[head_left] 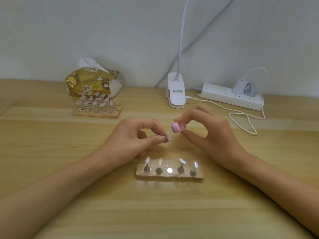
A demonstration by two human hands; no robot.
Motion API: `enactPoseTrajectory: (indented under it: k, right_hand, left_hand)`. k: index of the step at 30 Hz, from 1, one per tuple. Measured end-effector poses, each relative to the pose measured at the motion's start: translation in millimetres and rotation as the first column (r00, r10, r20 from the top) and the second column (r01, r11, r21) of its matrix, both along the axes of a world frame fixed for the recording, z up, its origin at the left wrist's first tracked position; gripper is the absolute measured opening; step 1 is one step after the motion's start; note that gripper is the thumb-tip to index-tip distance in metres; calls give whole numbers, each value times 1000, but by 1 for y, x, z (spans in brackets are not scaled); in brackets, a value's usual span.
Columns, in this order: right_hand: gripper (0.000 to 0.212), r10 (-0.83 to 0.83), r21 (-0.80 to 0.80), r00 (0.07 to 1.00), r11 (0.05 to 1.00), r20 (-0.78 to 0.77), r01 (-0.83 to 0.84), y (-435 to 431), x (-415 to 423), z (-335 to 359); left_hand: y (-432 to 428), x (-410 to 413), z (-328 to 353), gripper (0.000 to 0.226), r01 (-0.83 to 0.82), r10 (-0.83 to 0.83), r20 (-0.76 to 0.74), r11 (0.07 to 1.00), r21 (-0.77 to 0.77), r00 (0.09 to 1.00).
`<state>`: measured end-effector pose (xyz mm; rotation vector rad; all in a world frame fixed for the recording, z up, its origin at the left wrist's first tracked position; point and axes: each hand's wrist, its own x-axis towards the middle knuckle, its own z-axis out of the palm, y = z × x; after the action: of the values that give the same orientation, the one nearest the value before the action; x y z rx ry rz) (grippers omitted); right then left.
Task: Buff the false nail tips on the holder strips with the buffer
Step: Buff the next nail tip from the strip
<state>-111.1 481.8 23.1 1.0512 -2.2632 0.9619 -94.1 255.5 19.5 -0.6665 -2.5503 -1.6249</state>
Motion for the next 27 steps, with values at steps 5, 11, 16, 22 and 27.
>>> enactPoseTrajectory:
  k: [5, 11, 16, 22, 27]
  right_hand:
    - [13, 54, 51, 998, 997, -31, -53, -7, 4, -3]
    - [12, 67, 12, 994, 998, -81, -67, -9, 5, -3]
    - [13, 6, -8, 999, 1000, -47, -6, -3, 0, -2]
    - [10, 1, 4, 1000, 1000, -16, -1, -4, 0, -5]
    - [6, 61, 43, 997, 997, -54, -59, -7, 3, -6]
  left_hand:
    - [0, 0, 1, 10, 2, -2, -13, 1000, -26, 1000]
    - [1, 2, 2, 9, 5, -5, -19, 1000, -16, 1000]
    - [0, 0, 1, 11, -5, 5, -5, 1000, -21, 1000]
    - [1, 1, 1, 8, 12, -13, -4, 1000, -19, 1000]
    - [0, 0, 1, 6, -13, 13, -8, 1000, -23, 1000]
